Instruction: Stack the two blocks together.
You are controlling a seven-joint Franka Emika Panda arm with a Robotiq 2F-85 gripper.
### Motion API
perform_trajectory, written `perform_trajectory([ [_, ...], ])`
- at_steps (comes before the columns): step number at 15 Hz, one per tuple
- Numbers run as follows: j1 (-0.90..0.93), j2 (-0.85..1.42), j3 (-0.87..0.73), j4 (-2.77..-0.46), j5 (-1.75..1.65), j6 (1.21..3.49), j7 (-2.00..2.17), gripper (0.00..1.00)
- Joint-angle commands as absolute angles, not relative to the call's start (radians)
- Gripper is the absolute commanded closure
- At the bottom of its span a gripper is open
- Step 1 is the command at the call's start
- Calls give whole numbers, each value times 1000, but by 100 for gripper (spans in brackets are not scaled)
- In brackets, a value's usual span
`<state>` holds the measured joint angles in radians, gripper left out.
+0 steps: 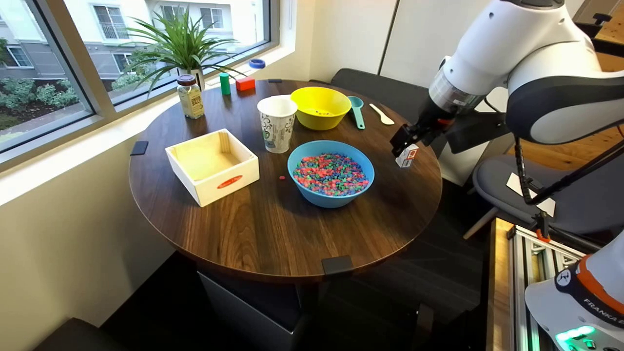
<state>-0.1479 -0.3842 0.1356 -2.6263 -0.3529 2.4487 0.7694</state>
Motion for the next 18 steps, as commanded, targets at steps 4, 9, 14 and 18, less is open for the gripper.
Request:
perform_trajectory([
  [4,-146,-499,145,-2647,-305,2423,803,0],
  [9,-155,-604,150,-2644,-259,2353,862,0],
  [14,-161,-621,149,-2623,-232,2339,841,0],
  [18,-162,-631,149,-2626,-228,2334,847,0],
])
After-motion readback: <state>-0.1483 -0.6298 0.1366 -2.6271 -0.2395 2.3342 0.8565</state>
